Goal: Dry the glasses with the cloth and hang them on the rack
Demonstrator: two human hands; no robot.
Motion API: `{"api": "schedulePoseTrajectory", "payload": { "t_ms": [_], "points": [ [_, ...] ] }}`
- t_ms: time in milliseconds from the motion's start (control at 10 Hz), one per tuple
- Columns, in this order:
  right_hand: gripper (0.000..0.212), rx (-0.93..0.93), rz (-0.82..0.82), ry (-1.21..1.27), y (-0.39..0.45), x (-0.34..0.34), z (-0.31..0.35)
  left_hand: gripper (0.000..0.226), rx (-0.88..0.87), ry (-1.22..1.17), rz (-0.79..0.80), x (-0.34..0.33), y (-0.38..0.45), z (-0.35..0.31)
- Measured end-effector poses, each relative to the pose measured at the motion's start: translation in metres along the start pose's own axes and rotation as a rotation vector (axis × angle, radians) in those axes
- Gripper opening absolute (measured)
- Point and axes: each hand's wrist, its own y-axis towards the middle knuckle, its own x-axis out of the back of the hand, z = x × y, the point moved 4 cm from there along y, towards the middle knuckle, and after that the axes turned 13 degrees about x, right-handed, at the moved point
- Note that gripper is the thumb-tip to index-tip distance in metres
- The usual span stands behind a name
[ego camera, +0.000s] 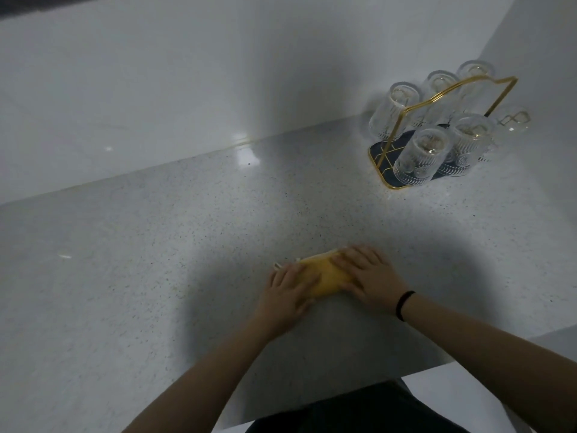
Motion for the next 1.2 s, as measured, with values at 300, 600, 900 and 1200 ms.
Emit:
{"api": "schedulePoseTrajectory", "payload": {
  "t_ms": [300,600,900,1200],
  "points": [
    [0.065,-0.119,0.097,-0.04,0.083,0.035,-0.037,0.055,0.122,0.111,-0.036,0.048,0.083,0.025],
    [0.056,-0.157,0.145,-0.076,0.211,0.089,-0.101,0.055,0.239,0.14,-0.051,0.123,0.204,0.061],
    [0.052,-0.192,0.033,-0.12,0.282,0.112,-0.134,0.056,0.23,0.174,-0.116,0.156,0.278,0.098],
    [0.055,-0.272,-0.053,0.041,0.279,0.132,-0.129,0.062,0.24,0.129,-0.144,0.164,0.276,0.09]
  ]
}}
